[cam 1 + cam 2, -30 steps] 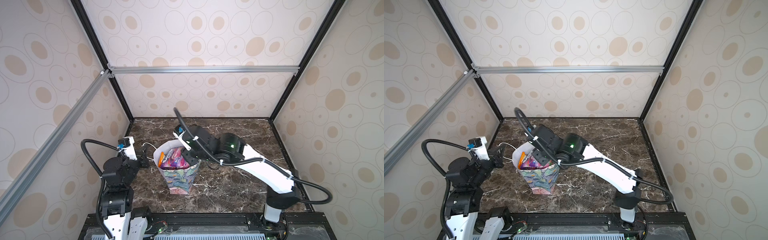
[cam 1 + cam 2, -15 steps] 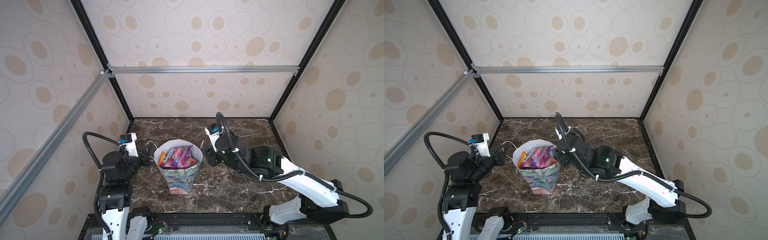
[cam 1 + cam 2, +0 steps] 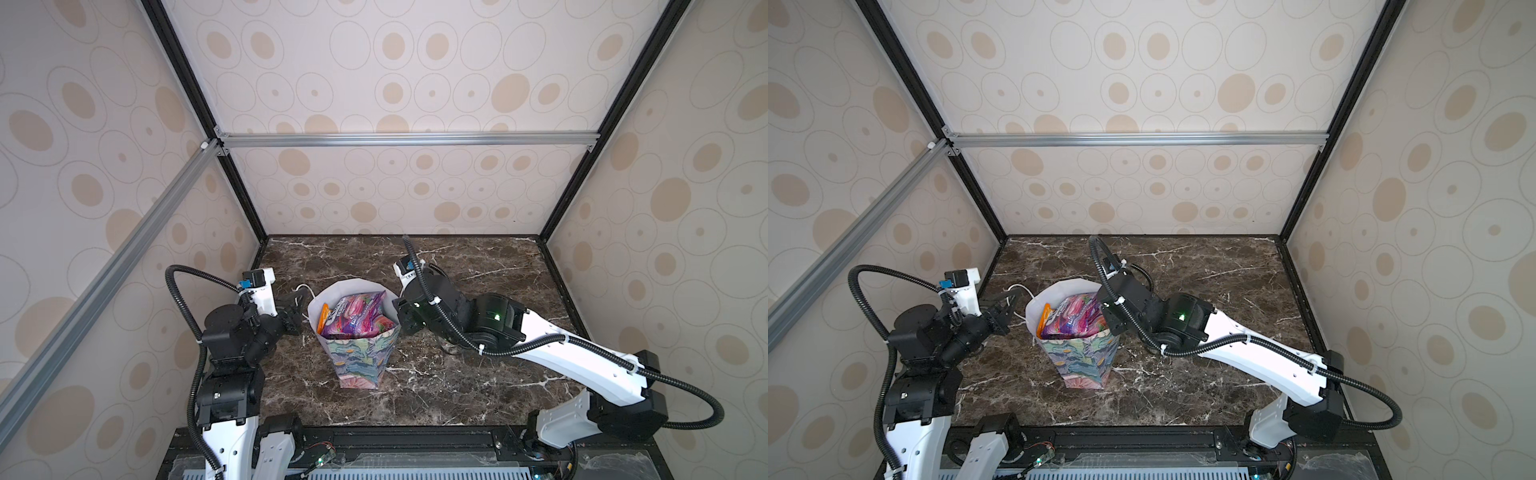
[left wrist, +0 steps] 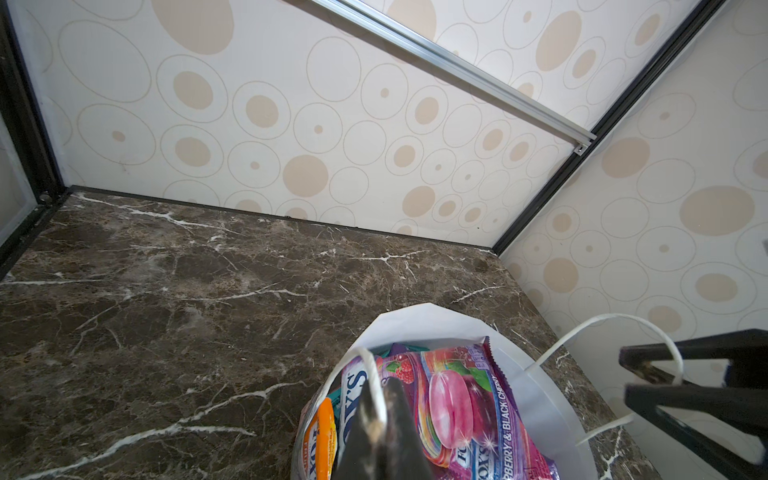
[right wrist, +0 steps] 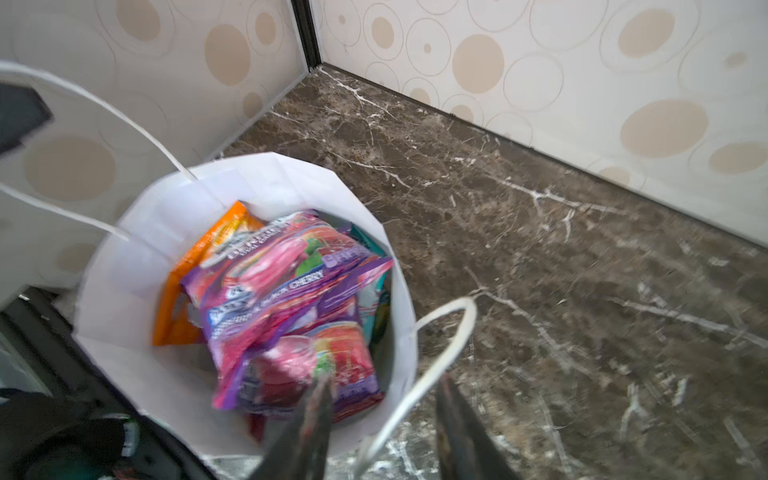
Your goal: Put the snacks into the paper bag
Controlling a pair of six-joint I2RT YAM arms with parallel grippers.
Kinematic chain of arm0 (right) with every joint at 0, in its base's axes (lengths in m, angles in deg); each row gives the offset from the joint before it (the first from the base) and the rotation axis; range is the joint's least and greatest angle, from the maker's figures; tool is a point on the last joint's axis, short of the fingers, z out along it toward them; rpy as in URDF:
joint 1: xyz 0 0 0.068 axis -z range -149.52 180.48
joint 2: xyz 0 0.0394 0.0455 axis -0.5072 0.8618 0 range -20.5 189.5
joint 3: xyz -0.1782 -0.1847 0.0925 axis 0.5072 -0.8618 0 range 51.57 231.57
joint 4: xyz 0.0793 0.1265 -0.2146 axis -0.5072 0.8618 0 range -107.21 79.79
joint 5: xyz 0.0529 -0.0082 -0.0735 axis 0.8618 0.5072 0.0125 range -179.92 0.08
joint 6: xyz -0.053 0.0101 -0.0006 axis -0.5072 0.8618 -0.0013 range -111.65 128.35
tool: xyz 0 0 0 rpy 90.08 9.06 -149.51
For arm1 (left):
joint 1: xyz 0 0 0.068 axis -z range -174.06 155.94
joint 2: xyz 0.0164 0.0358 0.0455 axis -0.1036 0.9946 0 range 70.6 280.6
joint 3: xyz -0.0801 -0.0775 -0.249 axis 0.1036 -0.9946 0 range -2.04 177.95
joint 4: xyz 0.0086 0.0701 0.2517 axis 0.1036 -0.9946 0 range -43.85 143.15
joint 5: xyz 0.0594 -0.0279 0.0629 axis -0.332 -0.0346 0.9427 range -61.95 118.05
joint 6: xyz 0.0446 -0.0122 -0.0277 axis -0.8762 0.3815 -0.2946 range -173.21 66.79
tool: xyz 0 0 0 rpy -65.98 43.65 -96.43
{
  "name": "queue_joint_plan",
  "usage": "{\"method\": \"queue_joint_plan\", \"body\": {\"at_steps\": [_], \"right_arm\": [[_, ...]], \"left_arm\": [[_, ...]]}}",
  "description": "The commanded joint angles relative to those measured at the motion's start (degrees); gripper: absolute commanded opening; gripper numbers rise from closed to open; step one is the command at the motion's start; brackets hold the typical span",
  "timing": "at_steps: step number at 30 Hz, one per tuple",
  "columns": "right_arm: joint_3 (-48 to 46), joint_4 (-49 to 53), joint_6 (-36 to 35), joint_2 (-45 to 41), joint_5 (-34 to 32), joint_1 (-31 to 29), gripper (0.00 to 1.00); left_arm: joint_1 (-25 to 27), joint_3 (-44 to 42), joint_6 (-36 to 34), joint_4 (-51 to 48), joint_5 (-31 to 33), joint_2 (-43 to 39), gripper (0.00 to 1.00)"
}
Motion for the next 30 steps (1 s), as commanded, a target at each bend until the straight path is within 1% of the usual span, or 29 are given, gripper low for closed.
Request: {"method": "queue_joint_plan", "body": {"at_steps": [1,4,5,7,9,10,11,13,15,17,19,21,23,25,26,28,30], "right_arm": [[0.11,-1.62,-1.11,0.53,2.55,2.21,0.20],[2.00,-2.00,-3.52,1.40,3.60,3.07,0.04],[3.01,-1.98,-4.42,1.89,4.31,3.62,0.01],[4.23,-3.40,-6.47,2.45,5.12,4.88,0.00],[5.22,-5.43,-8.61,2.89,7.32,7.22,0.00],[5.82,-6.49,-9.72,3.32,9.02,9.06,0.00],[6.59,-7.44,-10.36,3.62,12.17,11.00,0.00],[8.09,-9.49,-12.26,4.07,15.88,13.81,0.00],[10.79,-10.08,-15.22,4.84,15.53,14.83,0.00],[14.79,-9.07,-18.32,6.13,14.53,15.57,0.00],[16.81,-8.68,-19.34,6.92,16.58,17.39,0.00],[17.15,-9.14,-18.97,7.03,19.45,19.49,0.00],[16.15,-9.26,-18.88,6.48,20.50,20.92,0.00],[12.85,-10.97,-18.97,4.84,20.72,21.89,0.00],[10.89,-12.05,-19.01,3.78,20.89,22.62,0.00],[8.24,-13.56,-19.03,2.31,21.06,24.12,0.00],[6.67,-12.74,-18.30,1.68,22.34,26.29,0.00]], "left_arm": [[0.06,3.67,-1.11,2.78,-2.65,1.11,0.00],[0.00,4.67,-0.52,4.16,-3.97,3.21,0.00],[0.04,5.31,-0.17,5.18,-5.03,4.38,0.00],[0.05,8.07,-0.15,6.19,-7.56,7.68,0.00],[0.23,12.74,-1.67,4.58,-8.27,11.82,0.00],[0.48,15.34,-2.74,3.24,-8.17,14.08,0.00],[0.76,17.58,-3.24,2.64,-7.97,16.14,0.00],[2.12,21.08,-3.55,2.81,-7.88,19.81,0.00],[5.08,24.20,-4.05,3.35,-6.32,23.59,0.00],[11.16,27.81,-6.52,3.32,-2.77,27.59,0.00],[18.19,30.34,-8.37,4.21,2.68,31.02,0.00],[23.32,32.05,-8.69,6.21,4.52,34.47,0.00],[26.36,33.93,-8.65,7.29,6.29,37.85,0.00],[28.31,35.60,-9.41,7.11,9.00,40.38,0.00],[29.07,35.92,-9.44,7.54,10.54,41.30,0.00],[29.94,35.50,-9.10,8.95,10.93,42.35,0.00],[30.50,34.83,-8.54,9.60,11.48,43.33,0.00]]}}
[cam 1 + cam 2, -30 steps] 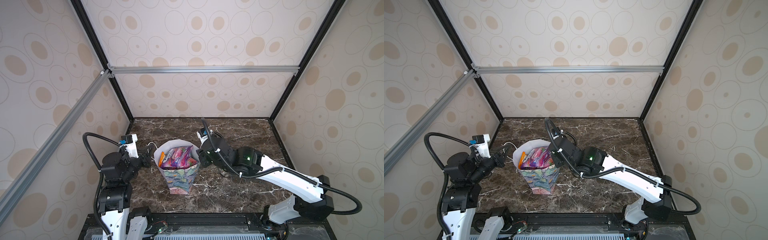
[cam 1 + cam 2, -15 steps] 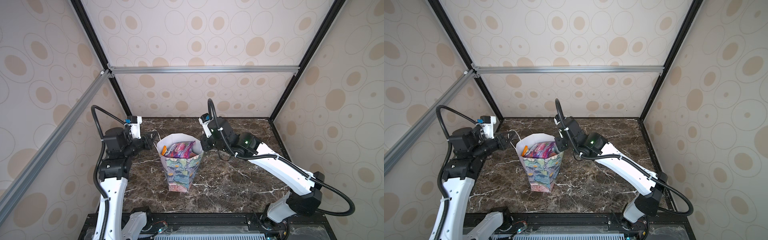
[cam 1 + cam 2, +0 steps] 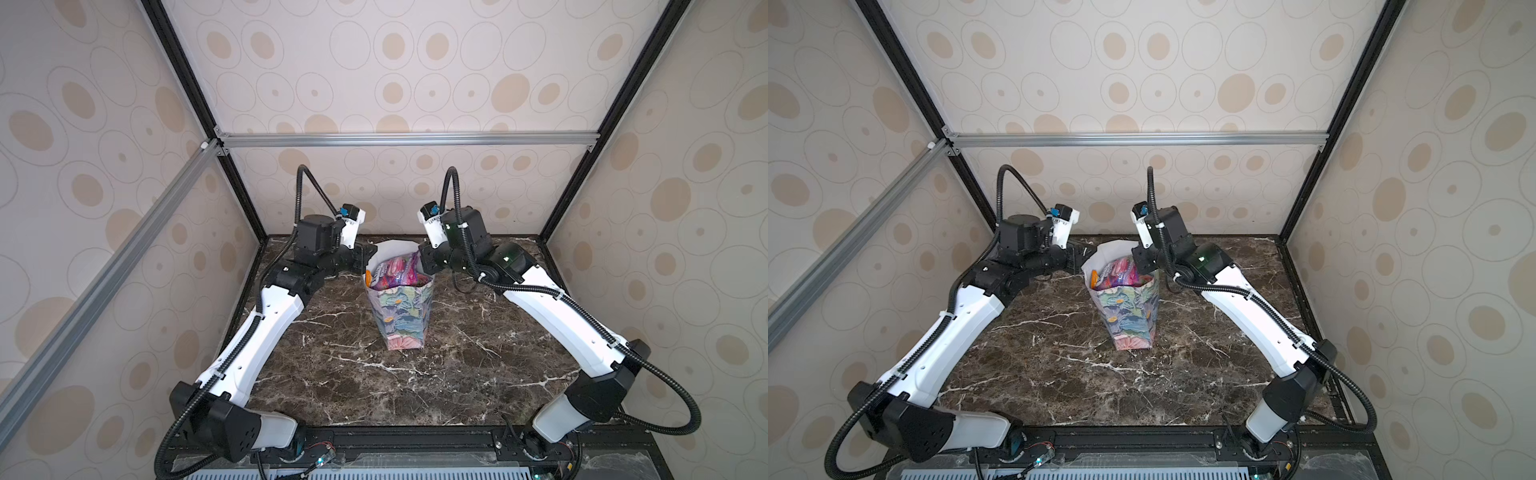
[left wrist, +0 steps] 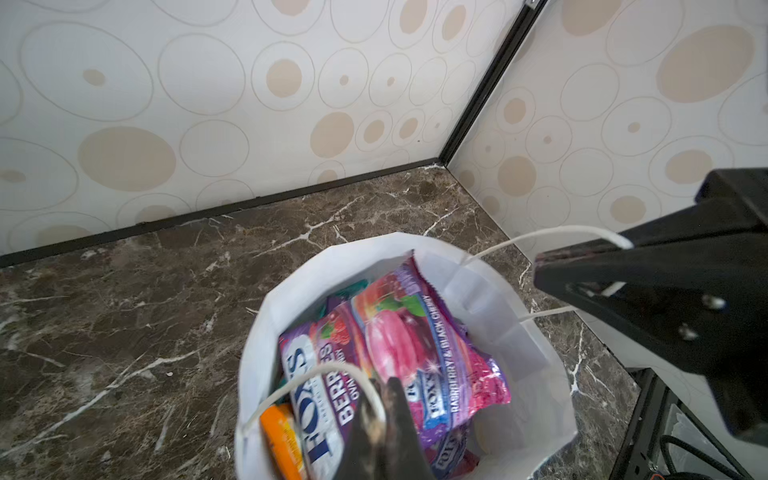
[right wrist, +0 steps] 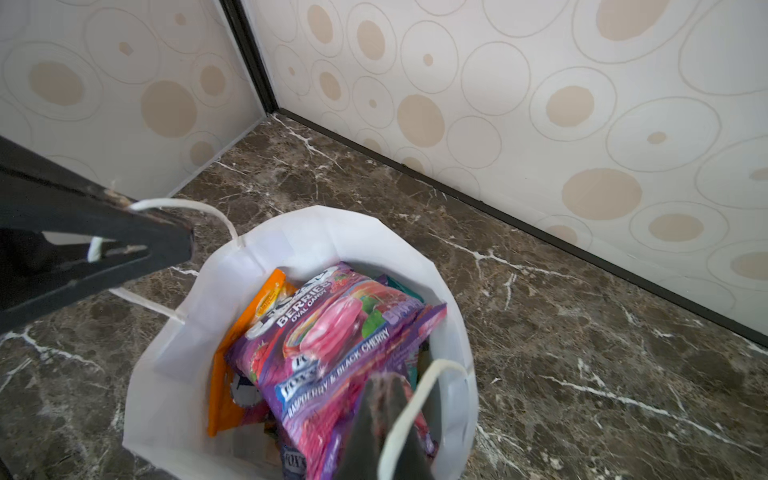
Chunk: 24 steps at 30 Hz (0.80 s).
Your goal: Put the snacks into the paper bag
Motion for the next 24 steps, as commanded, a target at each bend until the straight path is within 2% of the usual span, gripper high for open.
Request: {"method": "queue_joint_plan", "body": {"at_steps": [1,4,7,10,13,17,18,19,20,24], "right_arm": [[-2.01,-6.17,-0.20,-4.75,2.86,1.95,0.00],[-9.08,-8.57,-0.58,-8.47,1.73,2.13,0.00],[-14.21,-9.86,0.27,-11.72,1.54,2.21,0.00],[-15.59,-9.71,0.46,-13.28,1.14,2.37,0.10],[-15.01,-8.67,0.57,-14.09,-0.02,2.36,0.15],[-13.94,-6.99,-0.43,-14.52,-3.11,2.37,0.38],[-13.49,-5.89,-0.57,-14.47,-4.03,2.37,0.40],[-12.99,-4.94,-0.29,-14.44,-5.16,2.37,0.43],[-12.62,-4.01,-0.01,-14.55,-6.30,2.46,0.45],[-12.54,-1.61,0.77,-16.52,-9.88,2.87,0.53]], "left_arm": [[1.37,3.66,-1.38,7.79,2.42,-0.72,0.00],[2.46,2.44,-2.98,6.40,7.23,0.35,0.00],[2.61,1.44,-2.74,6.38,8.16,0.76,0.00],[3.22,1.45,-1.74,6.57,6.94,0.92,0.00],[4.01,2.90,-1.12,5.17,8.31,0.82,0.02],[4.12,6.33,-0.36,0.97,12.50,1.02,0.26],[4.10,6.86,-0.29,0.39,13.40,0.79,0.37],[4.10,7.40,-0.30,-0.12,14.59,0.49,0.53],[4.10,7.92,-0.53,-0.72,15.84,0.19,0.62],[4.10,11.04,-1.67,-5.07,23.66,-0.79,0.86]]}}
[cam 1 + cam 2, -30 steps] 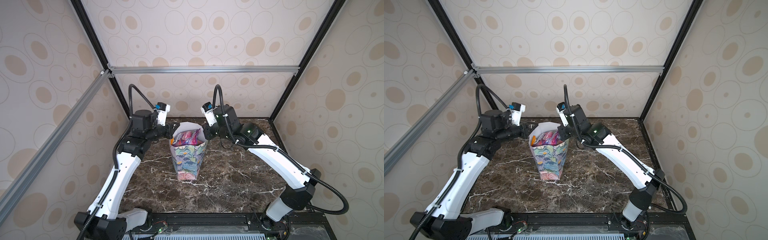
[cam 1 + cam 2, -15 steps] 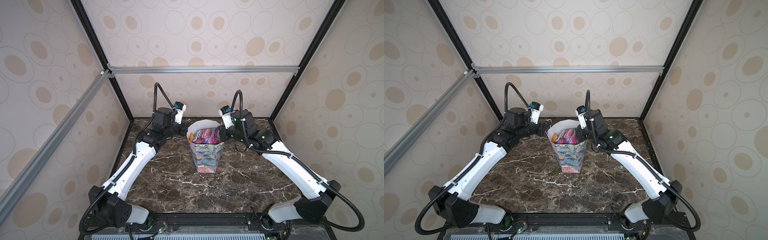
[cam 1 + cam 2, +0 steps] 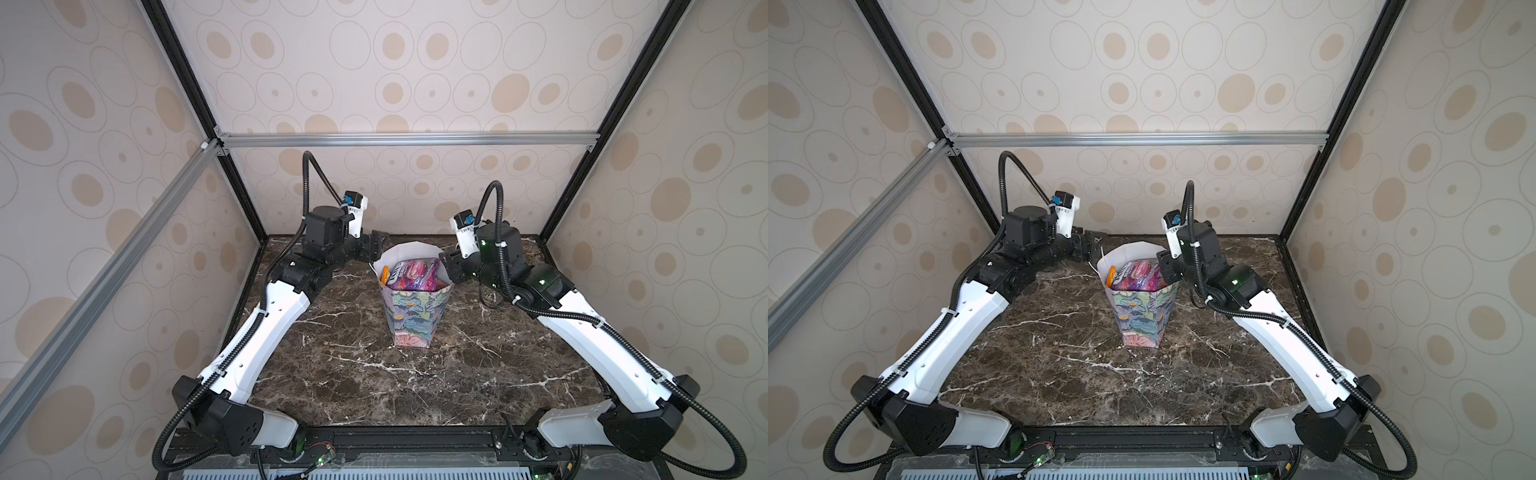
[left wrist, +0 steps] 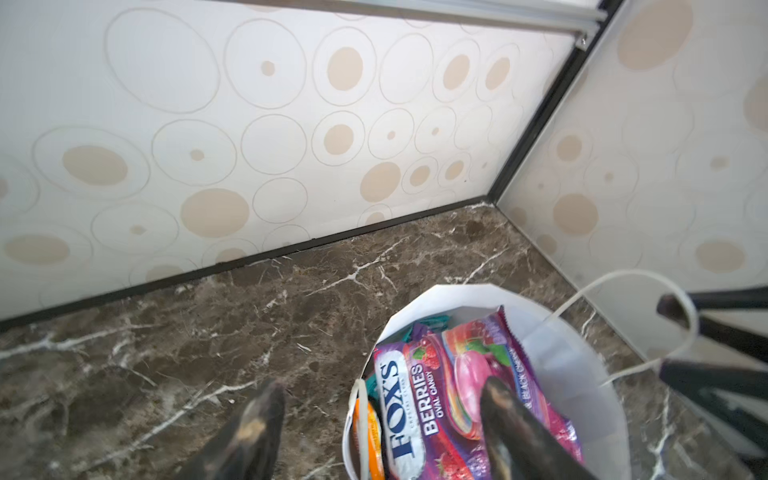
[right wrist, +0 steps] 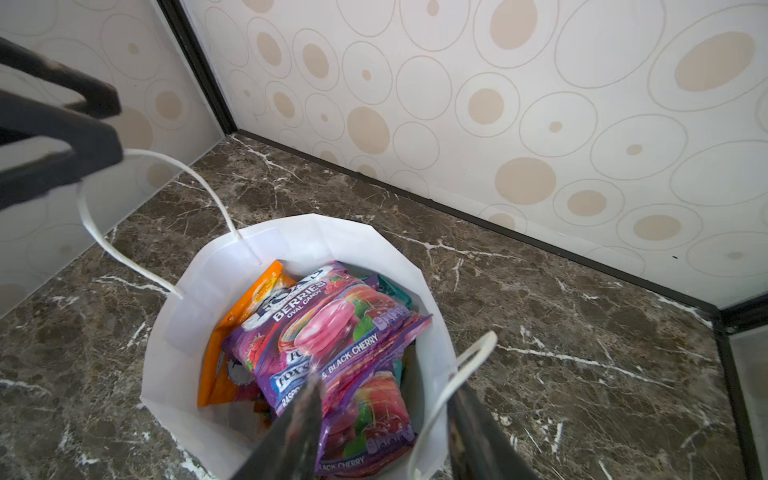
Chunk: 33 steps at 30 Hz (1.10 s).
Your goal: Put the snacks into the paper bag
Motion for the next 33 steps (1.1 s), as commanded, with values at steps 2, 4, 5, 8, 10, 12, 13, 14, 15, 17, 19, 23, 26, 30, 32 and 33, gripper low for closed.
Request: {"method": "queue_joint_plan", "body": {"at_steps": [2,4,5,8,10,12,13,14,15,17,19,23,26,30,32,33], "right_arm": [[1.16,3.48,1.08,-4.45,-5.58,0.62,0.56],[0.66,4.59,1.87,-6.41,-7.08,1.08,0.60],[0.92,5.74,2.67,-7.05,-7.95,1.52,0.61],[1.54,11.00,4.71,-8.64,-10.15,2.51,0.62],[-0.56,11.88,5.88,-11.08,-12.16,3.20,0.62],[-3.69,11.35,6.64,-14.19,-13.27,4.66,0.63],[-5.56,10.99,7.02,-15.98,-13.81,5.83,0.64],[-7.38,10.50,7.26,-17.25,-14.17,7.06,0.64],[-9.67,9.76,7.66,-18.99,-14.66,8.58,0.65],[-14.44,8.30,8.79,-21.44,-16.19,11.67,0.67],[-19.83,6.82,10.08,-23.53,-16.91,14.99,0.70],[-31.33,-0.68,9.02,-25.46,-16.44,19.85,0.74],[-39.33,-8.32,8.11,-24.00,-16.55,22.77,0.77],[-45.35,-16.63,7.52,-20.90,-14.10,24.94,0.84],[-47.46,-20.59,6.16,-19.75,-12.30,24.97,0.85],[-49.07,-24.03,5.18,-19.12,-12.18,24.97,0.86]], "left_arm": [[0.07,3.50,-1.14,-4.47,10.63,-3.32,0.98],[-0.10,2.71,-1.23,-4.49,14.42,-5.14,1.00],[-0.34,2.35,-1.33,-4.44,15.88,-5.84,1.00],[-1.49,0.85,-1.92,-4.72,19.22,-7.94,1.00],[-2.90,-1.12,-1.53,-4.97,22.75,-9.72,1.00],[-4.79,-5.19,-0.66,-3.39,25.85,-12.19,1.00],[-6.32,-8.43,-0.14,-1.85,27.49,-13.99,1.00],[-7.53,-11.64,0.39,-0.08,28.61,-15.37,1.00],[-8.87,-15.52,1.08,1.88,30.00,-17.25,1.00],[-11.27,-22.51,2.83,5.15,33.62,-19.45,1.00],[-13.37,-31.00,5.14,9.87,38.13,-21.97,1.00],[-17.04,-46.97,9.92,21.83,41.86,-25.15,1.00],[-18.45,-55.25,10.01,30.89,45.86,-23.10,1.00],[-19.15,-65.41,2.92,50.55,48.96,-18.62,1.00],[-19.66,-71.57,-1.07,62.19,47.47,-17.15,1.00],[-20.14,-74.52,-2.56,68.57,46.25,-16.15,1.00]]}}
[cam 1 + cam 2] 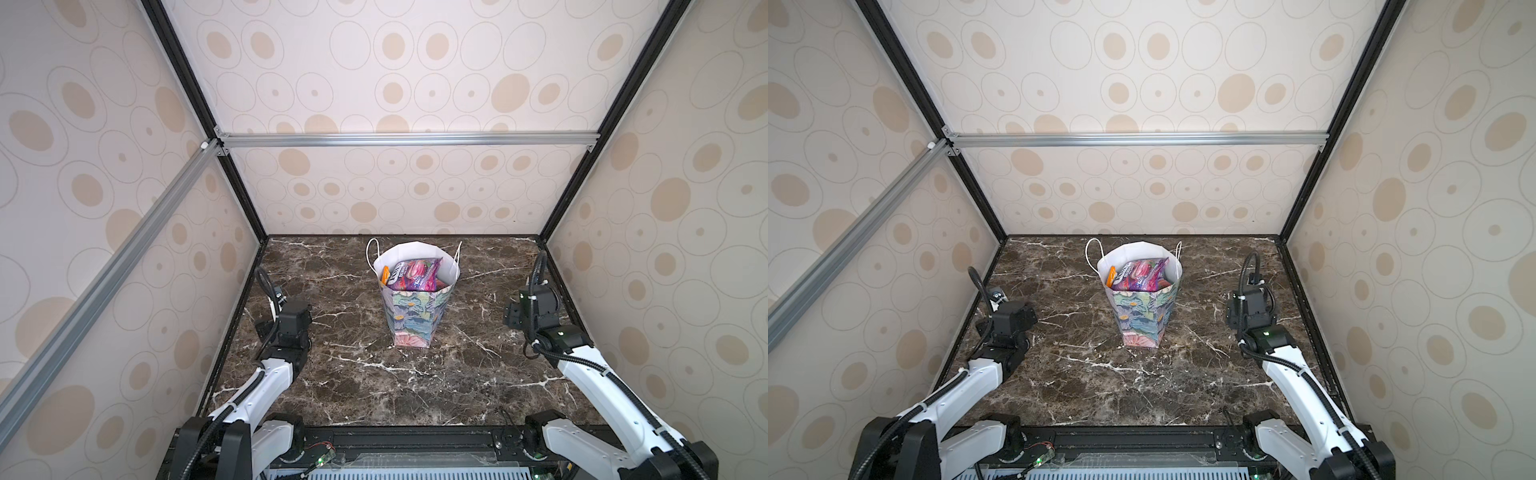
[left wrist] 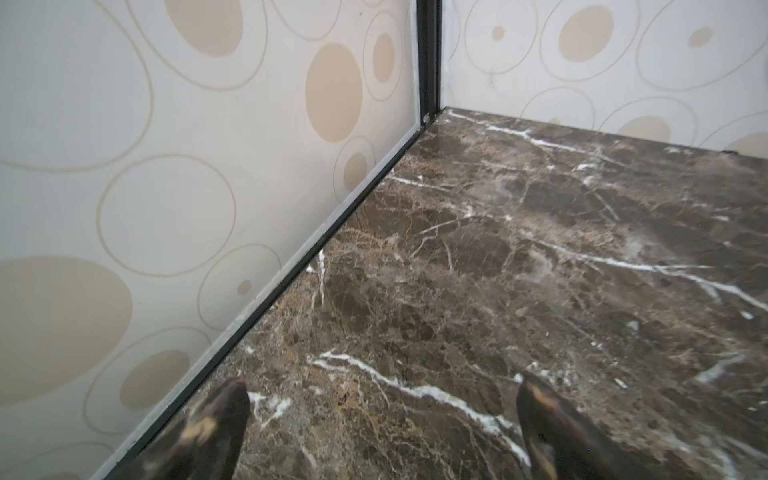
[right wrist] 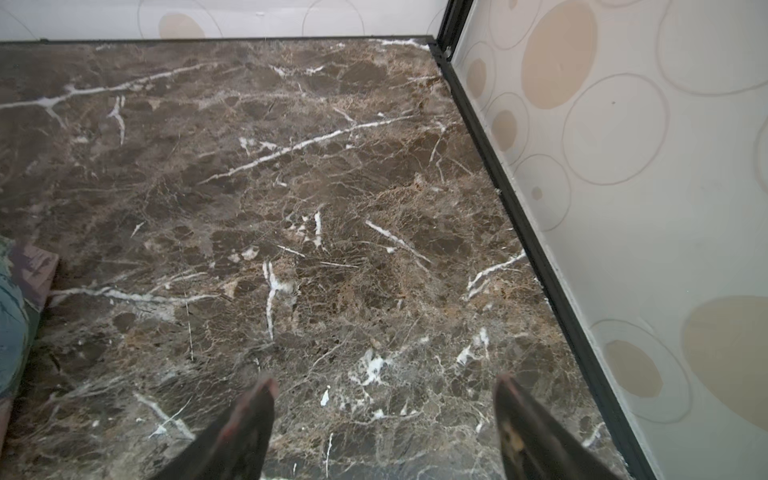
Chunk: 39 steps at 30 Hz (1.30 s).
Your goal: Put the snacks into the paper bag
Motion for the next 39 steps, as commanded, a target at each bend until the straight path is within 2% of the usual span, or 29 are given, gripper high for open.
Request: {"method": "queue_joint_plan", "body": {"at_steps": [1,3,5,6,9,11,12,14,16,18,21,24,26,28,30,33,36,39], "right_arm": [[-3.95,-14.43,-3.32,1.19,1.74,0.25,0.87],[-8.35,-24.12,-7.24,3.06,3.27,0.46,0.90],[-12.22,-33.93,-12.28,6.06,9.99,0.95,0.91],[-12.52,-35.75,-12.93,8.21,11.57,0.96,0.91],[-13.23,-41.77,-13.57,14.59,11.44,1.04,0.91],[-15.14,-49.98,-14.83,18.39,11.64,1.29,0.91],[-15.91,-54.05,-15.64,20.54,12.84,1.58,0.91],[-14.88,-55.96,-16.55,23.62,12.86,1.73,0.91],[-13.04,-51.37,-17.03,23.72,14.05,1.83,0.89],[-14.25,-53.98,-16.82,23.39,13.16,1.94,0.88],[-18.79,-61.08,-17.03,21.68,12.17,2.72,0.88],[-25.20,-80.03,-13.35,28.21,15.34,7.31,0.94],[-22.56,-81.10,-13.02,32.95,12.38,7.73,1.00],[-17.81,-65.33,-10.86,29.64,10.85,7.57,1.00],[-18.92,-73.34,-12.33,32.50,10.64,7.55,1.00],[-17.18,-66.12,-11.23,30.46,10.94,7.66,1.00],[-18.34,-70.64,-11.93,31.75,10.54,7.63,1.00],[-17.48,-66.93,-11.40,30.61,10.84,7.61,1.00]], "left_arm": [[-1.64,-7.18,-6.14,28.31,-0.28,2.45,1.00],[-3.38,-8.68,-6.17,33.00,-4.27,5.44,1.00],[-4.74,-8.07,-7.61,35.19,-11.69,8.58,1.00],[-4.79,-7.65,-9.30,36.60,-15.26,10.54,1.00],[-4.79,-7.75,-10.70,43.18,-20.20,14.72,1.00],[-4.99,-6.73,-10.65,44.33,-22.37,16.49,1.00],[-5.13,-6.37,-11.43,45.85,-25.55,18.10,1.00],[-5.14,-5.42,-13.46,46.97,-30.61,21.37,0.98],[-5.10,-6.10,-15.09,50.96,-34.45,24.65,0.98],[-4.88,-6.63,-15.95,52.09,-36.06,25.27,1.00],[-5.03,-5.59,-14.94,50.66,-34.02,26.14,1.00],[-5.05,-5.75,-14.98,51.34,-33.96,26.25,1.00],[-4.99,-5.73,-14.98,51.21,-33.90,26.25,1.00],[-5.05,-5.75,-14.98,51.26,-33.92,26.26,1.00],[-4.98,-5.72,-14.98,51.30,-33.95,26.16,1.00],[-4.98,-5.76,-14.98,51.30,-33.92,26.21,1.00],[-5.01,-5.77,-14.98,51.31,-33.96,26.21,1.00],[-5.02,-5.69,-14.98,51.22,-33.93,26.25,1.00]]}}
